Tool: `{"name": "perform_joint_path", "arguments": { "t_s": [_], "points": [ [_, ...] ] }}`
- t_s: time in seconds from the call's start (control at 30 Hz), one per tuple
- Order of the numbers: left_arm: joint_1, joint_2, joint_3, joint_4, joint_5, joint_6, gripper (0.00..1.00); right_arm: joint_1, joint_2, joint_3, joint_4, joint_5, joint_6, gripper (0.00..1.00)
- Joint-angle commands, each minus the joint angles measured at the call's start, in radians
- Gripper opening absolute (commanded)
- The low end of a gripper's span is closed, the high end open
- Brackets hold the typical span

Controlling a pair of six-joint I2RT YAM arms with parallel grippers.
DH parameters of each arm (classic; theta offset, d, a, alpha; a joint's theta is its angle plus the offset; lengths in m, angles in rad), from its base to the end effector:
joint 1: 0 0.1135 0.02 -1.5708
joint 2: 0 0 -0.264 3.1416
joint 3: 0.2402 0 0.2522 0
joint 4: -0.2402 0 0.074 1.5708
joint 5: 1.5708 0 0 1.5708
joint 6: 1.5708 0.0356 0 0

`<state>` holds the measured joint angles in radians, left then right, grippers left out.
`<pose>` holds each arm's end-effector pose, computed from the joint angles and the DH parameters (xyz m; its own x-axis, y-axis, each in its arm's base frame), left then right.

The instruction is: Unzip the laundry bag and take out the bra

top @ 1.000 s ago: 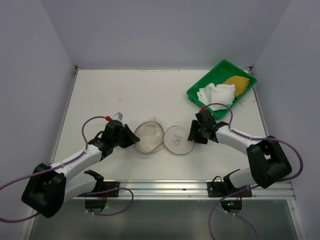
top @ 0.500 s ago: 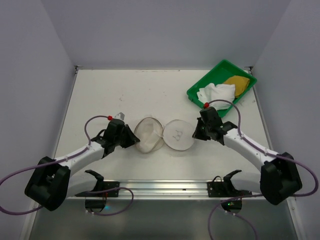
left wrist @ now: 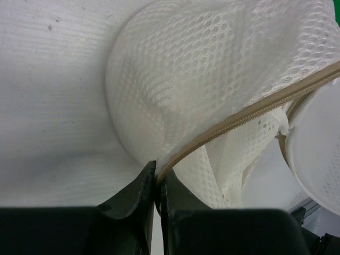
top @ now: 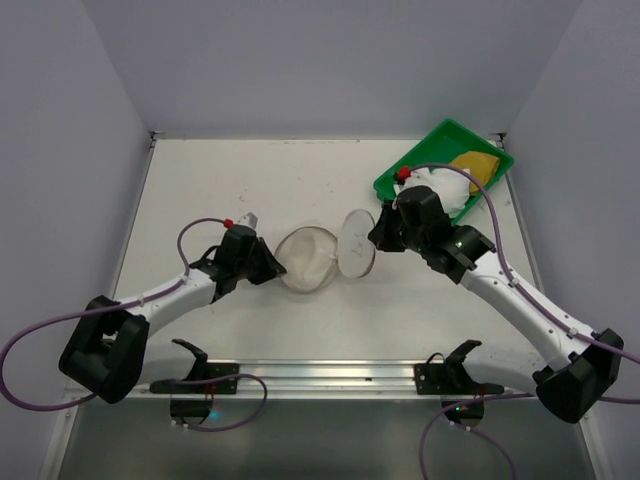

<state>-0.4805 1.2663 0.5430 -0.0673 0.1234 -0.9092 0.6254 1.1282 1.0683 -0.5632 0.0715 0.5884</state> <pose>0.2118 -0.1153 0.1705 -0.8097 -0.4609 -0.3631 -0.1683 0.7753 -0.6088 0.1993 0.1408 0.3334 -0.6915 0.1835 -0.6986 -0.1840 0.8905 0.4161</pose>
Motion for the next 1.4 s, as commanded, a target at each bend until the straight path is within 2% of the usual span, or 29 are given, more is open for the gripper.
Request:
{"name": "perform_joint_path", "arguments": {
  "t_s": [0.0,0.07,0.13,0.3,0.5,0.63,0.8,0.97,1.1,1.37],
  "points": [
    [-0.007,-0.036,0.034,0.018,-0.005,0.023,0.11,0.008,0.045,0.039,-0.125,0.198,-0.045,0.00],
    [-0.006,-0.067,0.025,0.000,-0.024,0.023,0.11,0.005,0.047,0.007,-0.132,0.343,-0.059,0.00],
    [-0.007,-0.097,0.011,-0.005,-0.030,0.021,0.10,0.000,0.053,-0.002,-0.136,0.390,-0.065,0.00],
    [-0.021,-0.087,0.000,0.027,0.015,0.000,0.09,0.007,0.068,0.024,-0.043,0.221,-0.079,0.00],
    [-0.038,-0.012,0.003,0.101,0.045,-0.014,0.09,0.045,0.153,0.107,0.022,0.111,-0.078,0.00],
    [-0.049,0.047,0.014,0.141,0.059,-0.026,0.09,0.074,0.209,0.136,0.101,-0.025,-0.065,0.00],
    [-0.049,0.108,0.012,0.192,0.090,-0.028,0.07,0.109,0.321,0.137,0.268,-0.186,-0.058,0.00],
    [-0.049,0.101,-0.017,0.205,0.081,-0.036,0.06,0.155,0.464,0.179,0.368,-0.338,-0.048,0.00],
    [-0.049,0.068,-0.052,0.202,0.058,-0.042,0.06,0.215,0.542,0.252,0.388,-0.366,-0.081,0.00],
    [-0.049,-0.005,-0.162,0.213,0.025,-0.085,0.12,0.229,0.614,0.236,0.548,-0.456,-0.073,0.01]
  ]
}}
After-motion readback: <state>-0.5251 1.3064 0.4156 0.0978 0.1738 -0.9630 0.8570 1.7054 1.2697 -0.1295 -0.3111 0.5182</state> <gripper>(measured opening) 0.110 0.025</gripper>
